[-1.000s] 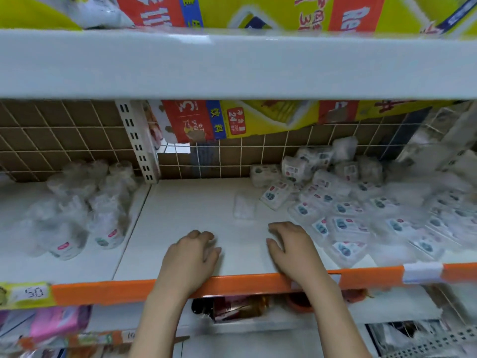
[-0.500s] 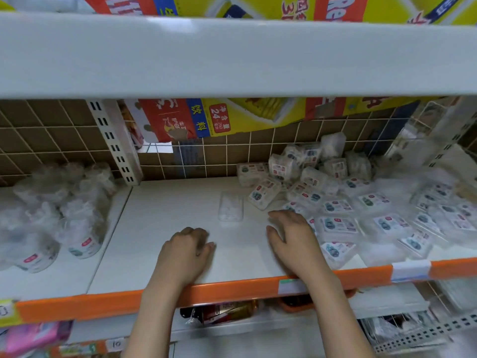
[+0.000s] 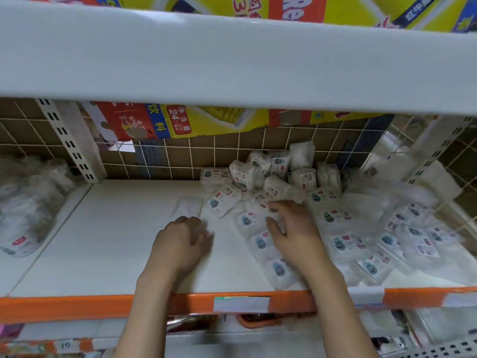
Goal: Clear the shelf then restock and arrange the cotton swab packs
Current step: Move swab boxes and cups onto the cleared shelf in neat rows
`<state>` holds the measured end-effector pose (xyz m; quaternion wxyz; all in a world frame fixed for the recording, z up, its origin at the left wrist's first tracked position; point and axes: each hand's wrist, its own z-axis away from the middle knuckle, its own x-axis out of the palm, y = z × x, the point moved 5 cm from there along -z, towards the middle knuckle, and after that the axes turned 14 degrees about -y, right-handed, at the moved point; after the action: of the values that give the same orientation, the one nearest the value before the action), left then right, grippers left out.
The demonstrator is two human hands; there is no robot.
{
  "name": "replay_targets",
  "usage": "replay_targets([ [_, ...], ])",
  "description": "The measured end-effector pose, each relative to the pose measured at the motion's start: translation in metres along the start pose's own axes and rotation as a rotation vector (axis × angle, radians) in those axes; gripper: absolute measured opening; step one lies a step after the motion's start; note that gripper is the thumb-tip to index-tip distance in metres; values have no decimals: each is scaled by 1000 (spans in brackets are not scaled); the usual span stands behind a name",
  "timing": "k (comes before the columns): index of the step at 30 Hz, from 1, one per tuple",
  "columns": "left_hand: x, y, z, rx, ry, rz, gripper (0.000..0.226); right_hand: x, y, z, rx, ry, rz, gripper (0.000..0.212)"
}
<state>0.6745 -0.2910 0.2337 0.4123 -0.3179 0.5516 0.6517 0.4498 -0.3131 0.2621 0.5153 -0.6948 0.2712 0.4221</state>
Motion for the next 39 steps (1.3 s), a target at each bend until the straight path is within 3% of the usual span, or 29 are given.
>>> replay_targets([
  [14,29,161,-42,117,224,-41,41,-70,133,22,12,-8,-22,36],
  [18,36,192,-75,73,156,-185,55,-79,153,29,3,10,-47,34],
  [25,48,204,-108,-45,34,-294,69,-86,181,39,12,67,-53,31],
  [32,51,190,-115,-119,30,-268,70,-87,188,30,17,42,-62,34],
  [39,48,185,-106,-48,143,-127,71,-89,182,15,-3,31,-74,34],
])
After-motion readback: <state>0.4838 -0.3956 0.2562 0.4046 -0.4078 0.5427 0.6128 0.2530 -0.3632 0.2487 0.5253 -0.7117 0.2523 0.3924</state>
